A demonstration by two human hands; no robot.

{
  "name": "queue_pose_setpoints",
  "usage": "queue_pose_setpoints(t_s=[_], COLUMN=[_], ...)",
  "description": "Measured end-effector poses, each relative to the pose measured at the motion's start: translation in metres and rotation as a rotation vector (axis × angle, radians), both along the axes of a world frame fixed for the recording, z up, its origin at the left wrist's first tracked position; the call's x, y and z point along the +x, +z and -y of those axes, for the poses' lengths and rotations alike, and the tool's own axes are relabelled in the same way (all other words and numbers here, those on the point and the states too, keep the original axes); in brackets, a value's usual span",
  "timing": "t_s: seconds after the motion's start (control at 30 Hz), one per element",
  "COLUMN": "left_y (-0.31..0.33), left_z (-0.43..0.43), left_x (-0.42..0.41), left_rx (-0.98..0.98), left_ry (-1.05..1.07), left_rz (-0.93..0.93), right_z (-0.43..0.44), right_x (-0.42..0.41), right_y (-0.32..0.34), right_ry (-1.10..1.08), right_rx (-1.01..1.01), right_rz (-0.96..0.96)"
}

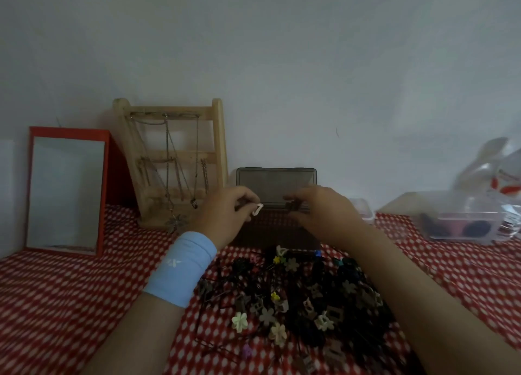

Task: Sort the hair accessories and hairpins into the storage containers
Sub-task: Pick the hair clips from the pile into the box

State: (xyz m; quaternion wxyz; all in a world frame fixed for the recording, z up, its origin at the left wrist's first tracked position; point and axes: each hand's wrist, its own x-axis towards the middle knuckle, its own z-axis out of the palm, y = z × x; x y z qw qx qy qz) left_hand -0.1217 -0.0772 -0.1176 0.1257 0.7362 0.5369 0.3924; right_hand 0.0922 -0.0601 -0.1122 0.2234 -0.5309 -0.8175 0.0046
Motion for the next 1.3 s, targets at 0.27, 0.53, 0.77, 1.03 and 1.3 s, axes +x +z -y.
queue_pose_setpoints(t_s=[0.27,0.53,0.77,1.03,1.3], left_y=[0.000,-0.005,-0.012,-0.024,-0.035], left_z=[-0.003,0.021,0.029,0.022,0.016], left_x=[0.012,0.010,0.015,0.031,0.032], left_rx=[0.049,-0.335,-0.211,-0.152,-0.193], left_ry=[-0.008,-0.249,-0.176,-0.116,-0.181], left_rz=[-0.164,-0.369,-0.304,-0.430,-0.557], right_z=[0.010,0.020,0.020,0.003,0.012], right_x=[-0.002,-0.013,-0.002,0.016,0.012], right_y=[0.014,0.003,0.013,0.008,0.015], right_ry=[0.088,0.236,0.242,0.037,0.207], right_rx=[-0.070,-0.389,-0.340,-0.038,-0.245], right_rz=[0.067,0.369,0.158,-0.127,0.057])
